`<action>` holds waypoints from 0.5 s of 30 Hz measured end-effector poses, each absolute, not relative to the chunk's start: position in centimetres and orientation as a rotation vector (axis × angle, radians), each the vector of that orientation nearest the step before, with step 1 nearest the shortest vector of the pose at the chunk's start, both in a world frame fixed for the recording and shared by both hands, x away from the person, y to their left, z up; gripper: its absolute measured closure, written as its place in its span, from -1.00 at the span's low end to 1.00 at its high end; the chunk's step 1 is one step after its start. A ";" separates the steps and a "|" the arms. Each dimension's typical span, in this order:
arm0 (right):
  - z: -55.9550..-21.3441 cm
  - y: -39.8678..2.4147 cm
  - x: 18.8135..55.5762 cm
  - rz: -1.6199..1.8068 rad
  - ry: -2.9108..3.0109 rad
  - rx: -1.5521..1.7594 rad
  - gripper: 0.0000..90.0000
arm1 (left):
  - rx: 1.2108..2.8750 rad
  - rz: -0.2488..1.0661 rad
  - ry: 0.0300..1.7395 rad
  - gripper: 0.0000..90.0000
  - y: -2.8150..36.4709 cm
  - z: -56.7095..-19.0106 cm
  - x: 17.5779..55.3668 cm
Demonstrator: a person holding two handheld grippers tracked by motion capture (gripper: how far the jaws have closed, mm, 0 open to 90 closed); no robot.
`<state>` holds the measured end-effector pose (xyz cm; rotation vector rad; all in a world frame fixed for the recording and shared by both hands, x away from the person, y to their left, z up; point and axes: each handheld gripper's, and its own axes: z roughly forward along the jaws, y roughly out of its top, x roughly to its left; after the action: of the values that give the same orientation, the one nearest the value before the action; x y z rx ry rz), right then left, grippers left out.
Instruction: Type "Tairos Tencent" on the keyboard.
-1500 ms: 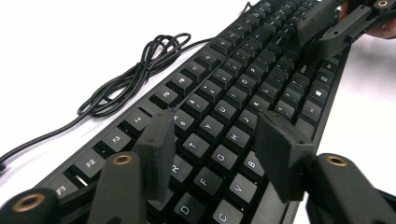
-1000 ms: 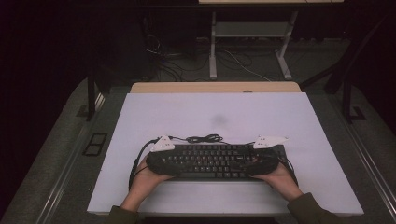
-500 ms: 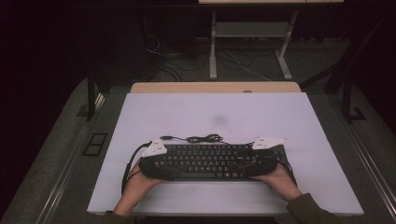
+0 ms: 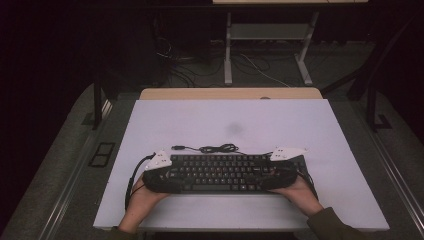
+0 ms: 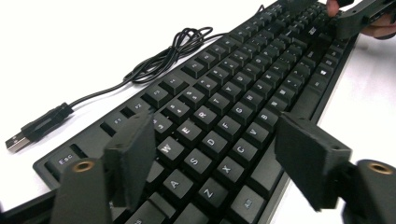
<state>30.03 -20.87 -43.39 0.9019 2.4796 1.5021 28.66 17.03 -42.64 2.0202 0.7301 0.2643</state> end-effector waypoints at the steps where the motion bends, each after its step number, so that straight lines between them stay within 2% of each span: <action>1: -43.4 -20.9 30.0 1.500 2.479 0.902 -0.40 | 2.025 0.262 0.734 -0.32 17.1 -42.6 28.7; 7: -43.4 -20.9 30.0 1.497 2.477 0.905 -0.40 | 2.033 0.267 0.723 -0.05 17.4 -42.8 28.8; 10: -43.4 -20.8 29.9 1.496 2.481 0.907 -0.39 | 2.038 0.265 0.721 0.21 17.6 -43.0 29.0; 11: -43.4 -20.8 29.9 1.496 2.481 0.907 -0.39 | 2.039 0.266 0.724 0.21 17.6 -43.1 29.1; 15: -43.4 -20.9 30.0 1.495 2.479 0.904 -0.39 | 2.055 0.281 0.727 0.47 17.8 -43.2 29.3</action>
<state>29.98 -20.87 -43.39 0.9044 2.4788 1.4954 29.27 17.81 -43.23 2.0546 0.7270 0.2812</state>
